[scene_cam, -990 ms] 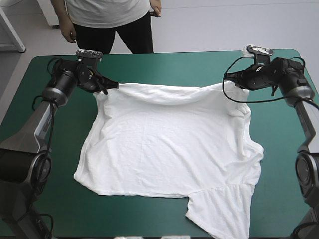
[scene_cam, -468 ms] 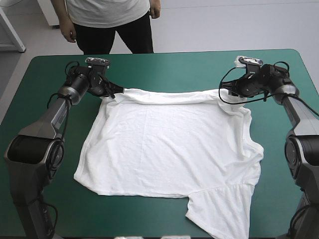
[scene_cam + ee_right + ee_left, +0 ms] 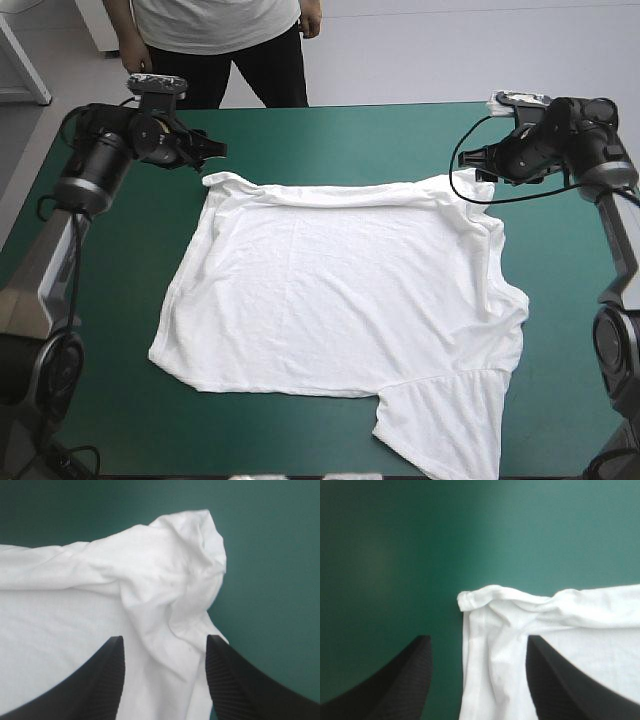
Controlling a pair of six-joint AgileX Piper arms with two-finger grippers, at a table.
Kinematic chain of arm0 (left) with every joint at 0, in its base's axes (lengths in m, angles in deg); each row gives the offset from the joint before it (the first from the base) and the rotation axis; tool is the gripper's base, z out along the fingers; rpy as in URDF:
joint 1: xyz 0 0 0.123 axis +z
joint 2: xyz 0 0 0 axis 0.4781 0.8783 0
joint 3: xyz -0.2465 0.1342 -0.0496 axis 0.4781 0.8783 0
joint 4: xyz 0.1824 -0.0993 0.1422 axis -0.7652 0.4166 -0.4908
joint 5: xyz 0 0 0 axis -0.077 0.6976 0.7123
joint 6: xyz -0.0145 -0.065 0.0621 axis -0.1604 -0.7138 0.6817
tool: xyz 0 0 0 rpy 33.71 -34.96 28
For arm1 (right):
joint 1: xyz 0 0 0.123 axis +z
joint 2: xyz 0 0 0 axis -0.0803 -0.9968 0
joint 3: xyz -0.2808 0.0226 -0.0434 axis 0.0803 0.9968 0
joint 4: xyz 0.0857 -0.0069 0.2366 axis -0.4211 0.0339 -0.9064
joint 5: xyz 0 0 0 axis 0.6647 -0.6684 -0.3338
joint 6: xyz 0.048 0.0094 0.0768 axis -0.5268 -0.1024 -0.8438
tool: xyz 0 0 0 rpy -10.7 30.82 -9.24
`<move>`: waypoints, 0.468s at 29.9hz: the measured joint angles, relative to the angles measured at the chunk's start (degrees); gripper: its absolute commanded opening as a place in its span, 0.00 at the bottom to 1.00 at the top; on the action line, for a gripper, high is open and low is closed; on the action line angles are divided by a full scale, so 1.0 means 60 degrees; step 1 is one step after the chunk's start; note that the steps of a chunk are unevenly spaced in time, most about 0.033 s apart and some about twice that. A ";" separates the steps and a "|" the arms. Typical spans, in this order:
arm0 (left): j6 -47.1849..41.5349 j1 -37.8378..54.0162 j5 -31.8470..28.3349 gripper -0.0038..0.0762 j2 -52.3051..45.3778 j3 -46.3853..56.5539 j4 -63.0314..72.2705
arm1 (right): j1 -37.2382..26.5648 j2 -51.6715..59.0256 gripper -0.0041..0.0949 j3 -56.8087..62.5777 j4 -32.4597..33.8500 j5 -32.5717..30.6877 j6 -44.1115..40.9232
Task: Fold the cloth
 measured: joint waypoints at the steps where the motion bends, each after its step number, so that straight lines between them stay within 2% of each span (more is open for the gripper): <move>1: 0.0000 0.0000 0.0218 0.57 -0.0267 0.0012 0.0000 | 0.0000 0.0221 0.51 0.0000 0.0052 -0.0189 -0.0012; 9: 0.0175 0.0000 0.2337 0.53 -0.2902 0.0820 0.0000 | 0.0000 0.2292 0.51 0.0000 0.0314 -0.1689 -0.0363; 14: 0.0244 0.0000 0.3040 0.50 -0.4478 0.1640 0.0010 | 0.0000 0.3640 0.52 0.1142 0.0326 -0.1748 -0.0486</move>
